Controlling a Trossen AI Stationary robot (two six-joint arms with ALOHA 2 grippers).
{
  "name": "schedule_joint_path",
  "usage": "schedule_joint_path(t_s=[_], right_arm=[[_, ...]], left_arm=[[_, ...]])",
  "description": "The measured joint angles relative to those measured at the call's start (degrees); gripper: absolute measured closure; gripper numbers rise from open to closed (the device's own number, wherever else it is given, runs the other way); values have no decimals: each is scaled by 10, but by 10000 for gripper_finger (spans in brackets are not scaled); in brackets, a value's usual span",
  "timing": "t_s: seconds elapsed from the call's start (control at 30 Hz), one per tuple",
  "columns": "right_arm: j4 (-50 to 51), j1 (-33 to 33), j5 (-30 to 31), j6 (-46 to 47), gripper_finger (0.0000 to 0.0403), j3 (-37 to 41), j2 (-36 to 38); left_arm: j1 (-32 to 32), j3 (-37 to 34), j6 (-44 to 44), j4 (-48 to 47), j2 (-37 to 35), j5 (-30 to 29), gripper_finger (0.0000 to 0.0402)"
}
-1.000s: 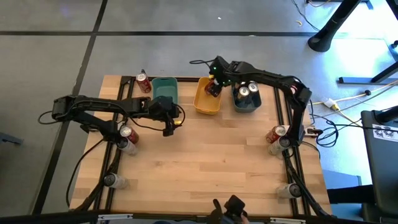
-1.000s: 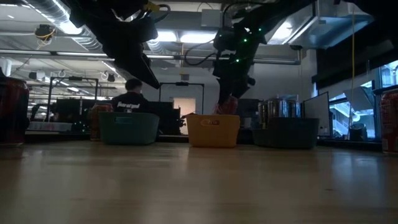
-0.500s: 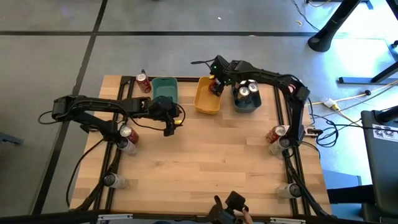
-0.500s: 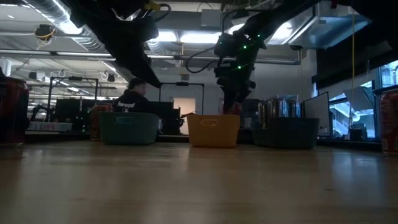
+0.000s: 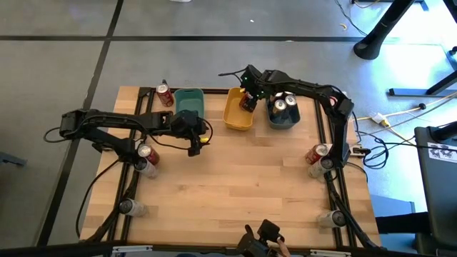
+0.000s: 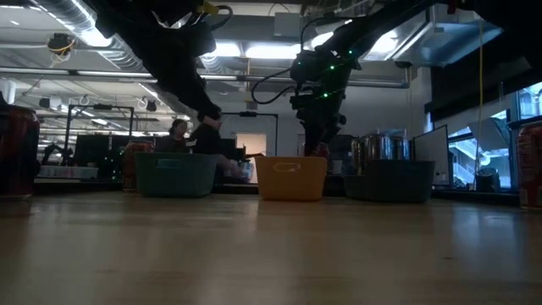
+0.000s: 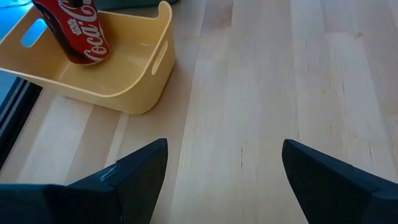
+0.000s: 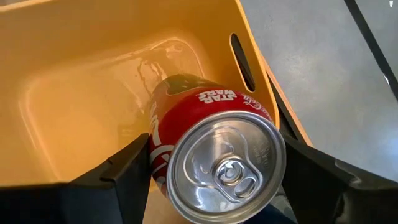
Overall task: Sort soda cans
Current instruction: Put the top right red can into the yellow bin, then put the top left red soda can into the yellow bin
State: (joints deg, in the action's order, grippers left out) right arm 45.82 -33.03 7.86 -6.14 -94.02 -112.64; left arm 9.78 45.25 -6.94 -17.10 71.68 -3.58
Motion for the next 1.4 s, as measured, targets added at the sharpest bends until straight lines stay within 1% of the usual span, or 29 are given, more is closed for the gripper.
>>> schedule_joint_path(t_s=[0.3, 0.4, 0.6, 0.73, 0.87, 1.07, 1.23, 1.4], right_arm=[[2, 0, 0, 0, 114, 0, 0], [1, 0, 0, 0, 95, 0, 0], [-1, 0, 6, 4, 40, 0, -1], [-19, 0, 6, 12, 21, 0, -1], [-39, 0, 5, 13, 19, 0, -1], [-42, 0, 6, 13, 29, 0, -1], [-1, 0, 6, 13, 37, -24, -1], [72, 9, 5, 13, 40, -78, -1]], left_arm=[[0, 0, 0, 0, 0, 0, 96], [0, 0, 0, 0, 0, 0, 96], [0, 0, 0, -1, 0, 0, 96], [0, 0, 1, -4, 0, 0, 96], [0, 0, 1, -4, 0, 0, 96], [0, 0, 1, -4, 0, 0, 96], [0, 0, 4, -5, 0, 0, 96], [0, 0, 6, -9, 0, 0, 96]])
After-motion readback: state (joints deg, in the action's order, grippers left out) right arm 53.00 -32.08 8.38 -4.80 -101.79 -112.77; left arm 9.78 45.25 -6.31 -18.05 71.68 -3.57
